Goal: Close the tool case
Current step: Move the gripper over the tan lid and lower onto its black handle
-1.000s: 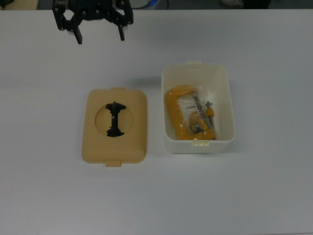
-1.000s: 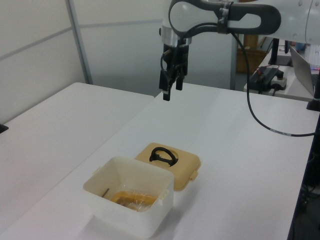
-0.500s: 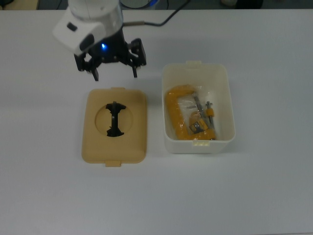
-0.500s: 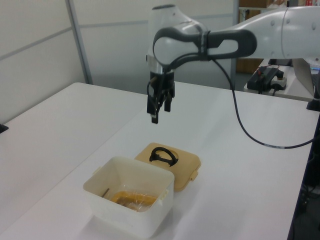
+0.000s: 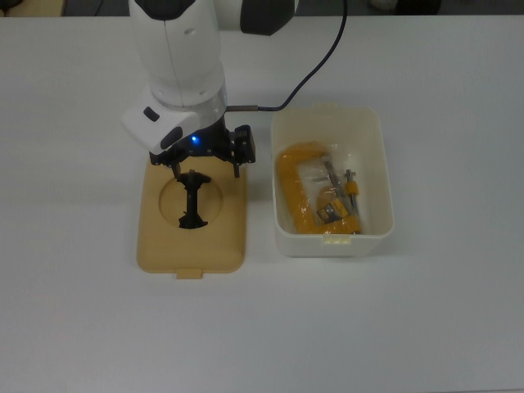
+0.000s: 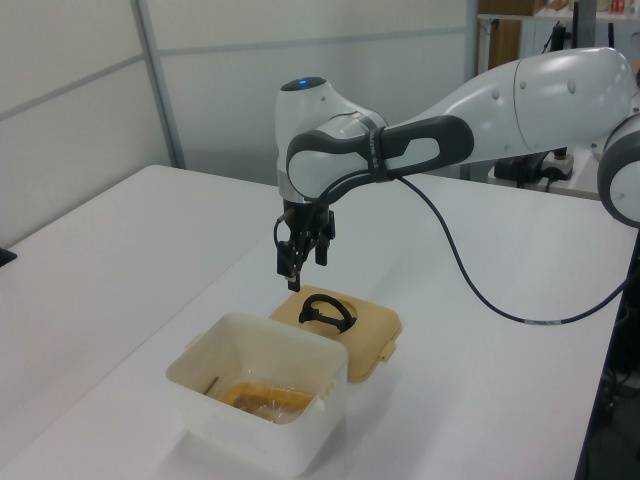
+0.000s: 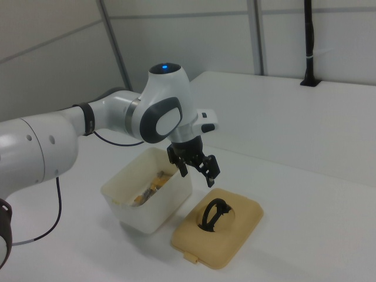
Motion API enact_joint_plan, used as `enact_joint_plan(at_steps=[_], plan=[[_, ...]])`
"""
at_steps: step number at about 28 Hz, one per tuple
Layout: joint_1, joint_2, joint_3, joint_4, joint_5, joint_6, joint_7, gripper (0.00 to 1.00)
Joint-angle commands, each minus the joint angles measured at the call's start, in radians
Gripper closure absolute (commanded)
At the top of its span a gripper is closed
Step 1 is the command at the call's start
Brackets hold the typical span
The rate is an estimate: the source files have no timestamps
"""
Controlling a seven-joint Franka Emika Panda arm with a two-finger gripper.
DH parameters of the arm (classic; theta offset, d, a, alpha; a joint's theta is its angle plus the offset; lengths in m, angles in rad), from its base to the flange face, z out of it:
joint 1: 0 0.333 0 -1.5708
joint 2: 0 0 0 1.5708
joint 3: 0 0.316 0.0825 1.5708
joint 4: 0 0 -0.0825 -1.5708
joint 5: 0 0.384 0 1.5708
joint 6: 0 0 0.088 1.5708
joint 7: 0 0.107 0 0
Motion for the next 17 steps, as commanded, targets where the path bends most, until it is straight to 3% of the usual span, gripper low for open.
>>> enact_joint_plan(at_steps=[1, 17], plan=[[0.004, -0.009, -0.011, -0.037, -0.015, 0.027, 0.021, 0.0], [0.001, 0.097, -0.019, -0.035, -0.046, 0.079, 0.024, 0.0]])
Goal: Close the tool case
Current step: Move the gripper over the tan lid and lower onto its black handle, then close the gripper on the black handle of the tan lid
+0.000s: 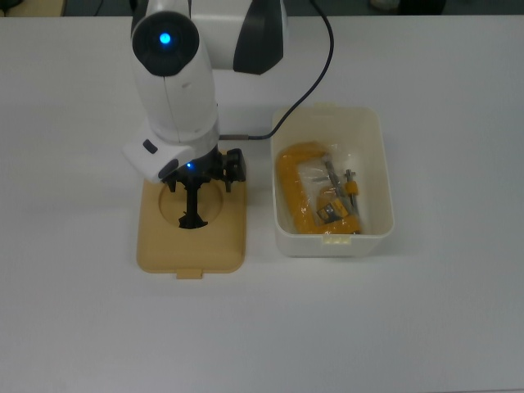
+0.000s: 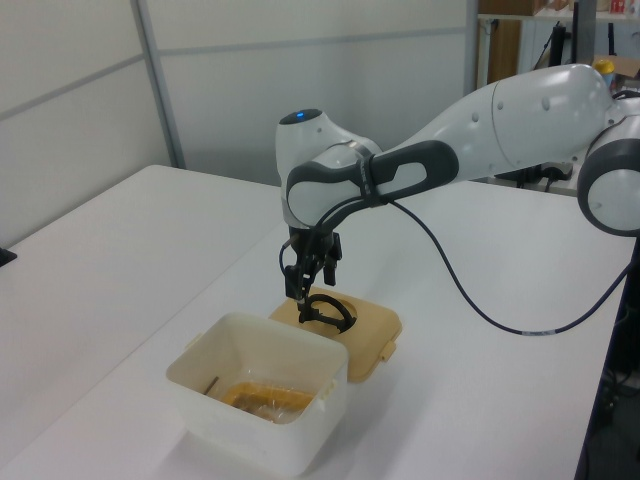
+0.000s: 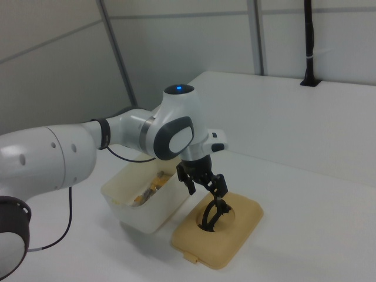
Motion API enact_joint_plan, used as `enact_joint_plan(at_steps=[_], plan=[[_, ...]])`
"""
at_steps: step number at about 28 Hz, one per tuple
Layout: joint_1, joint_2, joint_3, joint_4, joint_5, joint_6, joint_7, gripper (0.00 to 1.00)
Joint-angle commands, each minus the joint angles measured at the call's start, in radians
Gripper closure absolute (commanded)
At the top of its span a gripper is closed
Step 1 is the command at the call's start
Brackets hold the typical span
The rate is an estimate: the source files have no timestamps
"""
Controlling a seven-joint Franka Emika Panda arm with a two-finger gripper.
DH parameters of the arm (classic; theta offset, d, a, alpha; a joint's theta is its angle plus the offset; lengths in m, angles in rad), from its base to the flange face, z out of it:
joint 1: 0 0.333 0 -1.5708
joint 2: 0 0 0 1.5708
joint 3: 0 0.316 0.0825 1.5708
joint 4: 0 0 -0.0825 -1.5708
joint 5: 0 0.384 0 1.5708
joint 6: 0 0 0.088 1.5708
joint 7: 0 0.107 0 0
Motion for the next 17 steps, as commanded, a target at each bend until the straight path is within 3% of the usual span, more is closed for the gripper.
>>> enact_joint_plan(at_steps=[1, 5, 6, 9, 10, 11, 13, 17], plan=[[0.006, 0.023, -0.008, -0.018, -0.026, 0.053, 0.022, 0.04], [0.006, 0.027, -0.008, -0.018, -0.029, 0.053, 0.022, 0.22], [0.006, 0.025, -0.008, -0.017, -0.029, 0.053, 0.022, 0.33], [0.006, 0.025, -0.008, -0.017, -0.031, 0.053, 0.022, 0.54], [0.006, 0.025, -0.008, -0.017, -0.031, 0.053, 0.022, 0.64], [0.006, 0.027, -0.008, -0.017, -0.031, 0.053, 0.022, 0.83], [0.006, 0.025, -0.009, -0.017, -0.031, 0.051, 0.022, 1.0], [0.006, 0.022, -0.026, -0.014, -0.029, 0.048, 0.022, 1.0]])
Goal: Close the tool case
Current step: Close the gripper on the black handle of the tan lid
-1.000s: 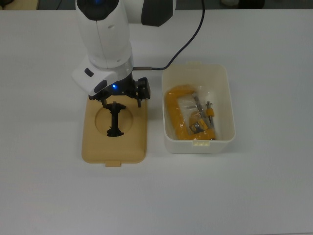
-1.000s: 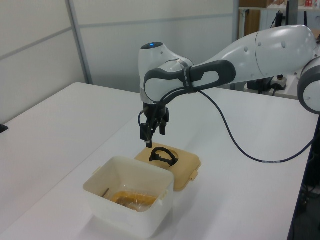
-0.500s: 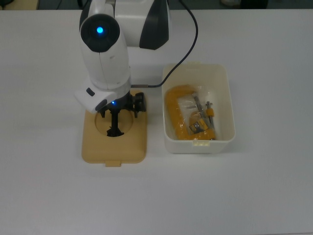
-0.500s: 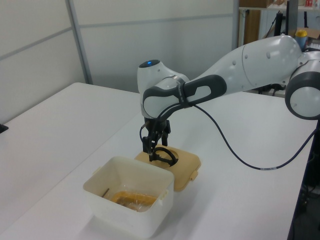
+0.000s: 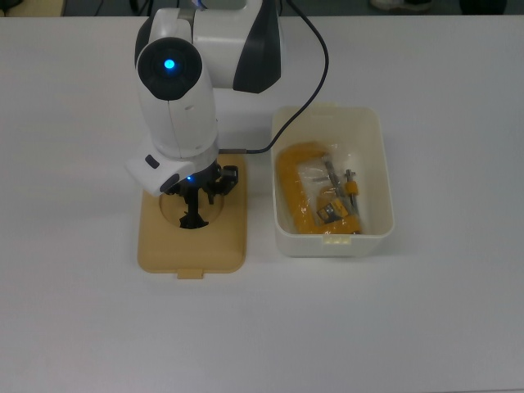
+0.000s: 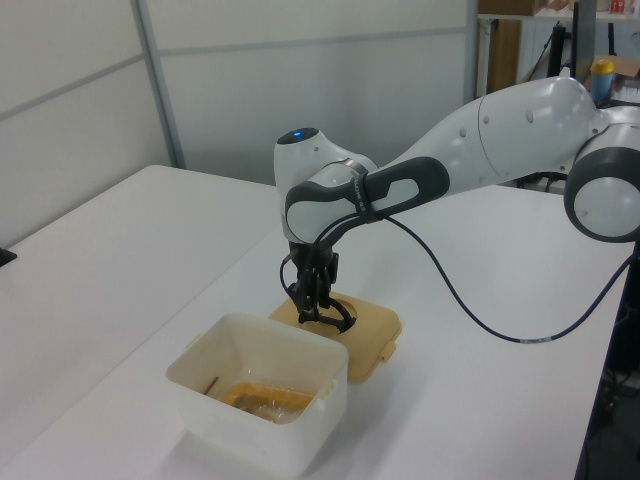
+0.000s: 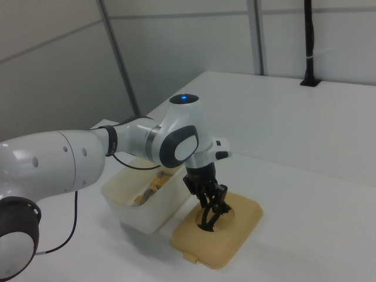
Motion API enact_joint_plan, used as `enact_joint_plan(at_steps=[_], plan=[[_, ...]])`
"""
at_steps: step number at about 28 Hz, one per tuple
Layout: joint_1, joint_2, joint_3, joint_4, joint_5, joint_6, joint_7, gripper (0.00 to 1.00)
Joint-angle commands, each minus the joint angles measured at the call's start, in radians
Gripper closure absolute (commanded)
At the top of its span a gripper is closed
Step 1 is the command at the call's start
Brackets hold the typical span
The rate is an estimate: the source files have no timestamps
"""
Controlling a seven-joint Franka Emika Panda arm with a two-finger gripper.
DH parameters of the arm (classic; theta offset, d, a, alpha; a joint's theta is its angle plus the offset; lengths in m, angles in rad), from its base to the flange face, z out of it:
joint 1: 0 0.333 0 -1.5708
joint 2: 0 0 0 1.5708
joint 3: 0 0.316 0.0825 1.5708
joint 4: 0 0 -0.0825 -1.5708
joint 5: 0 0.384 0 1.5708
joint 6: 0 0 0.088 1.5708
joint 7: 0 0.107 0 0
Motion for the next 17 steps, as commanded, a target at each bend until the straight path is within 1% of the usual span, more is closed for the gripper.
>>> enact_joint_plan(at_steps=[1, 6, 9, 13, 17], plan=[[0.006, -0.019, -0.028, -0.014, -0.013, 0.018, 0.019, 1.0], [0.002, -0.031, -0.054, -0.008, -0.013, 0.011, -0.003, 1.0], [-0.012, -0.05, -0.055, -0.008, -0.006, 0.002, -0.037, 1.0], [-0.034, -0.088, -0.054, -0.002, 0.001, -0.07, -0.087, 1.0], [-0.043, -0.11, -0.055, 0.035, 0.02, -0.149, -0.118, 1.0]])
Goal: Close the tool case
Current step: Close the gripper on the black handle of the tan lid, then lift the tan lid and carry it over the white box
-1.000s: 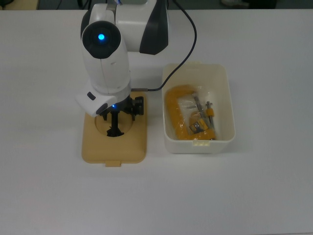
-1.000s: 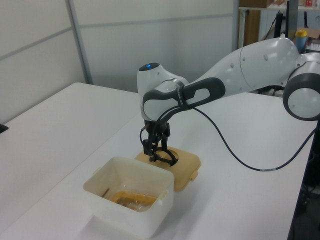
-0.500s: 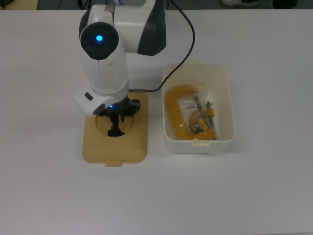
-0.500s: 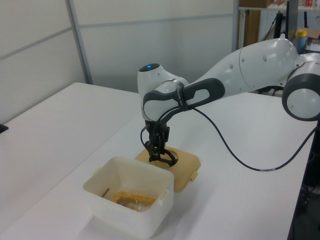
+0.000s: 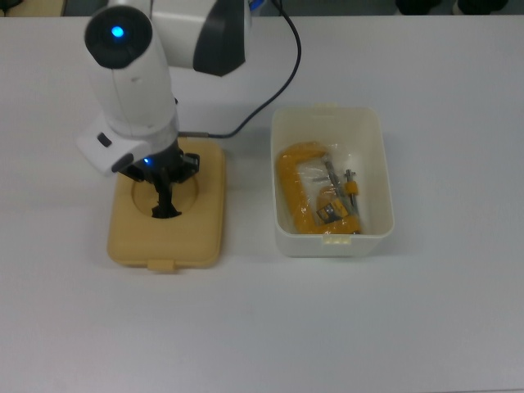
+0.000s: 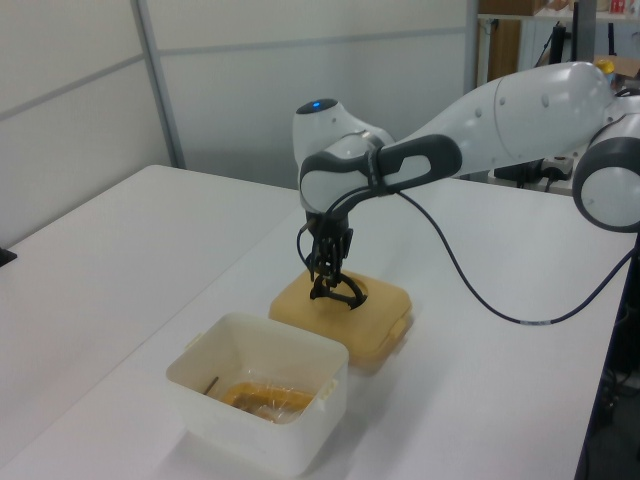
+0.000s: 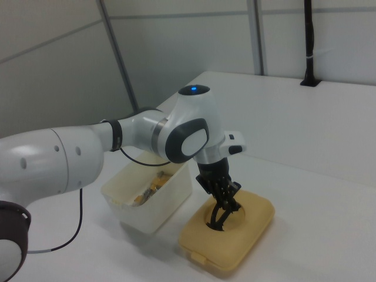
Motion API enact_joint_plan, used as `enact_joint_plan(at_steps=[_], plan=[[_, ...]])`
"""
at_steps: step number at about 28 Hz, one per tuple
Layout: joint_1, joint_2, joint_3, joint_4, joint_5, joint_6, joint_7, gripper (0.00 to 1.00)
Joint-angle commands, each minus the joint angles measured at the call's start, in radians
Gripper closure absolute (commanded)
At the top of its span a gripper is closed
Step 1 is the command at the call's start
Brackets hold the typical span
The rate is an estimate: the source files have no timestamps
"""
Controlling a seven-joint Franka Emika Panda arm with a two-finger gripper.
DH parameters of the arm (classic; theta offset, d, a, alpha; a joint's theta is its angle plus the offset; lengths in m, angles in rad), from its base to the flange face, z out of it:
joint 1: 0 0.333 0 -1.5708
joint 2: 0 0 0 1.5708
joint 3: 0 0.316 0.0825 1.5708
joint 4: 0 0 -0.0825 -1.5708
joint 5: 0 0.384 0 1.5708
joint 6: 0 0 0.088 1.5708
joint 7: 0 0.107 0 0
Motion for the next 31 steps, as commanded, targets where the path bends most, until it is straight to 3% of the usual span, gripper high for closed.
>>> enact_joint_plan(at_steps=[1, 8, 16, 23, 31], plan=[[-0.009, -0.057, -0.006, 0.024, 0.025, -0.102, -0.055, 1.0], [-0.009, -0.091, -0.005, 0.067, 0.055, -0.161, -0.049, 1.0], [0.004, -0.104, 0.007, 0.147, 0.051, -0.245, 0.034, 1.0], [0.099, -0.124, -0.006, 0.156, 0.043, -0.248, 0.109, 1.0], [0.158, -0.132, -0.003, 0.156, 0.039, -0.247, 0.175, 1.0]])
